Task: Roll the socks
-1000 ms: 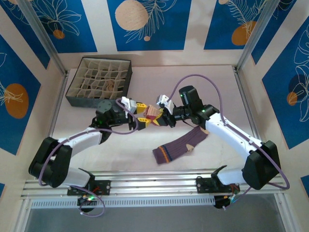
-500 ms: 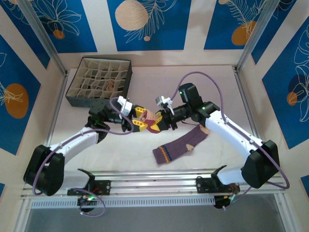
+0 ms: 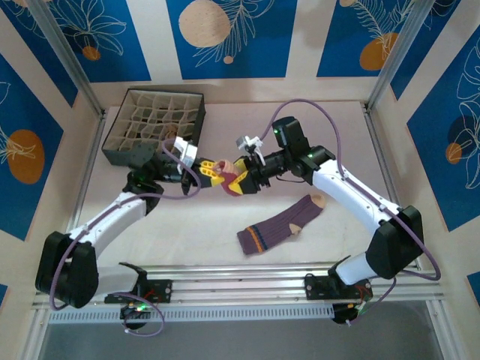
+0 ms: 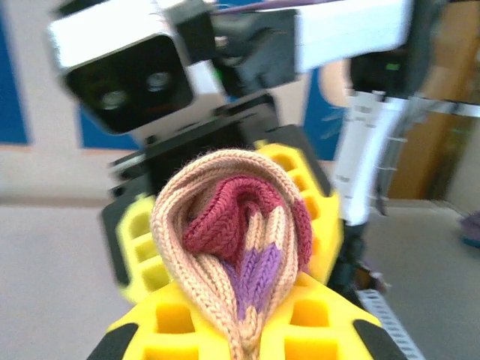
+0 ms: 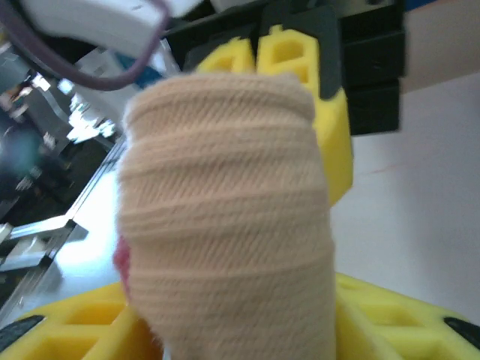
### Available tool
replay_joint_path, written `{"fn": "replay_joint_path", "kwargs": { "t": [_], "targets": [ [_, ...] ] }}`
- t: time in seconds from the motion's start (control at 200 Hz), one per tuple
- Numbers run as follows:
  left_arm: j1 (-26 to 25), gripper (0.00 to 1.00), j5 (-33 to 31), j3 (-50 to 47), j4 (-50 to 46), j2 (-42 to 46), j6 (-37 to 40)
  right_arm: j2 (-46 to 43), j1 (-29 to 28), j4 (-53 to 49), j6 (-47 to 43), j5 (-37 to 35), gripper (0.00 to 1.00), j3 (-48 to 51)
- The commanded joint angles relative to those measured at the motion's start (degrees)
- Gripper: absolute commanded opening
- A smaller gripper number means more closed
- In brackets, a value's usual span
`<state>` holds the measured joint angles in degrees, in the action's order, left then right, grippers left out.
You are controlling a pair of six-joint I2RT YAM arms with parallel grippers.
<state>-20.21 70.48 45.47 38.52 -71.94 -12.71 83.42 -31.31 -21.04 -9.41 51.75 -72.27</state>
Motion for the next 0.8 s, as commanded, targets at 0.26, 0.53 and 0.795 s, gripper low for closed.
{"fn": "replay_joint_path", "kwargs": {
  "t": [0.26, 0.53, 0.795],
  "targets": [
    [14.61, 0.00, -33.95, 12.46, -38.16, -2.28, 16.78, 5.85, 2.47, 1.69, 17.92, -23.60, 0.62, -9.25],
    [18.15, 0.00, -50.14, 20.71, -42.84, -16.49, 24.13, 15.08, 2.40, -8.76, 28.56, -35.43, 0.59, -18.15],
    [14.24, 0.00, -48.64, 22.99, -45.52, -25.61, 24.87, 21.43, 1.69, -16.98, 35.40, -44.65, 0.58, -23.21]
  ]
}}
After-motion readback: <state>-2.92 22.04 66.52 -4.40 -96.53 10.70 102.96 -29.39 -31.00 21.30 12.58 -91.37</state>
